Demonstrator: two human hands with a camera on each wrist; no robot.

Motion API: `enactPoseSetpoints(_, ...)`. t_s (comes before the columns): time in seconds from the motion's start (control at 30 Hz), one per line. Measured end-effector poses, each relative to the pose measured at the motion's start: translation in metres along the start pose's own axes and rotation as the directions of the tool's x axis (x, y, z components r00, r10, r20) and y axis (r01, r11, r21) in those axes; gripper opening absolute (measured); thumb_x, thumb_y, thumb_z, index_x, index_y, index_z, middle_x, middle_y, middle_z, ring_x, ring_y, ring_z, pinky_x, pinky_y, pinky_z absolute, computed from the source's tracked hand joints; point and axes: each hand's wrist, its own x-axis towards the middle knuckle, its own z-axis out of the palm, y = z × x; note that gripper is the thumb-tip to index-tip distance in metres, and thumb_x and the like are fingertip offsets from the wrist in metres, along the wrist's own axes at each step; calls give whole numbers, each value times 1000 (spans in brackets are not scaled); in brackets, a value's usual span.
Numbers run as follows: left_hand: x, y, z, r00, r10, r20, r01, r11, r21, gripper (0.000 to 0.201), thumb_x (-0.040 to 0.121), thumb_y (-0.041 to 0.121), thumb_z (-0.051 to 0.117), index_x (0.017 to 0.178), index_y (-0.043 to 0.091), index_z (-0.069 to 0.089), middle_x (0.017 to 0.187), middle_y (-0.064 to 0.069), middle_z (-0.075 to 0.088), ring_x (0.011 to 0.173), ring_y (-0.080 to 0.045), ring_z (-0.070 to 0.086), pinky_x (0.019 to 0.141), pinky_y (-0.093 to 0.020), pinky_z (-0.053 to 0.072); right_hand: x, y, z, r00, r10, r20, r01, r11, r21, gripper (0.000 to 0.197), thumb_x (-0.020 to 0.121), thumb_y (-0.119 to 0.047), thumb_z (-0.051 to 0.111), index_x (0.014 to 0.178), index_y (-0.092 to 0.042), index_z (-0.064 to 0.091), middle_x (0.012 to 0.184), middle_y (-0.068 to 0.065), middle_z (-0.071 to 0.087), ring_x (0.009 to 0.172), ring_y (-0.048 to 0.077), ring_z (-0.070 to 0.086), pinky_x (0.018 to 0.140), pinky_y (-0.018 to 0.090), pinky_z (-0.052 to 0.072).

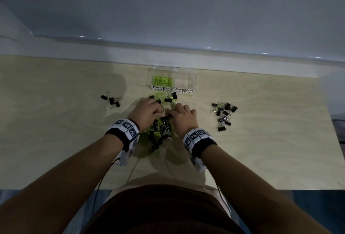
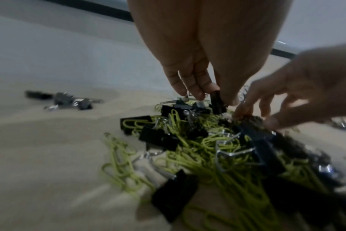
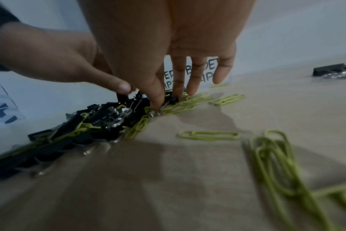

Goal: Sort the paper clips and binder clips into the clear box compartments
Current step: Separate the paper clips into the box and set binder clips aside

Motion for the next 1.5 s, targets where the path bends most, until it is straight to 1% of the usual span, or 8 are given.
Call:
enactPoseSetpoints(0.2, -16, -36, -21, 934, -241, -265, 206, 967, -153, 14, 94, 16, 51, 89, 4, 56, 85, -6, 57, 81, -22, 54, 68, -32, 40, 1, 9, 3, 1000, -21, -22, 22, 999, 46, 22, 84, -21, 57, 107, -20, 57, 118, 2, 51, 109, 27, 45, 91, 45, 37)
enactPoseSetpoints(0.37, -19, -62, -20, 868, -418, -267, 449, 891, 65, 21, 89, 18, 54, 102, 2, 57, 109, -22, 53, 105, -41, 48, 83, -50, 43, -4, 17, 1, 997, -74, -22, 76, 995, 63, 24, 83, -11, 54, 104, -20, 59, 115, 3, 54, 107, 28, 49, 87, 43, 35)
enactPoseSetpoints(0.6, 11, 6, -10, 995, -13, -100, 30, 985, 169, 33, 90, 12, 51, 123, 12, 53, 126, -8, 49, 119, -27, 41, 103, -42, 37, -11, 22, -2, 990, -140, 28, 141, 990, -20, 46, 81, -20, 56, 126, -27, 51, 127, 9, 46, 112, 32, 44, 90, 47, 36)
enactPoseSetpoints(0.83, 52, 56, 2, 974, 216, 65, -223, 965, 138, 31, 90, 5, 48, 119, 14, 54, 125, -1, 50, 117, -20, 42, 98, -32, 38, -18, 32, 4, 936, -245, -254, 257, 966, 15, 22, 81, -28, 43, 92, -15, 57, 88, 7, 65, 70, 27, 57, 63, 35, 42)
enactPoseSetpoints(1.0, 92, 91, 20, 890, 355, 287, -413, 894, 175, 39, 88, 2, 48, 125, 14, 53, 130, -3, 49, 119, -22, 40, 97, -39, 42, -44, 85, -6, 906, 132, -402, -14, 959, 282, 8, 73, -15, 56, 81, -18, 56, 72, 0, 62, 68, 26, 60, 68, 36, 42)
enactPoseSetpoints(1.13, 111, 118, 42, 822, 450, 348, -545, 800, 253, 45, 90, 0, 47, 134, 13, 46, 140, -3, 44, 120, -25, 40, 95, -44, 44, -66, 146, -5, 839, 459, -291, -378, 877, 296, 9, 75, -14, 60, 84, -17, 62, 78, 4, 66, 81, 31, 59, 74, 40, 39)
enactPoseSetpoints(1.27, 113, 126, 57, 813, 454, 364, -574, 727, 376, 49, 91, 3, 47, 138, 14, 41, 147, 0, 37, 126, -24, 38, 101, -40, 39, -68, 168, -10, 833, 480, -275, -431, 875, 221, 9, 80, -20, 64, 87, -16, 67, 91, 5, 66, 92, 31, 55, 80, 42, 36)
enactPoseSetpoints(1.5, 103, 99, 51, 907, 303, 291, -400, 836, 376, 63, 84, -4, 44, 144, 9, 29, 157, -3, 16, 140, -23, 24, 111, -41, 30, -40, 147, -12, 845, 410, -344, -409, 909, 78, 19, 83, -28, 57, 97, -19, 67, 101, 9, 55, 93, 33, 48, 79, 47, 37)
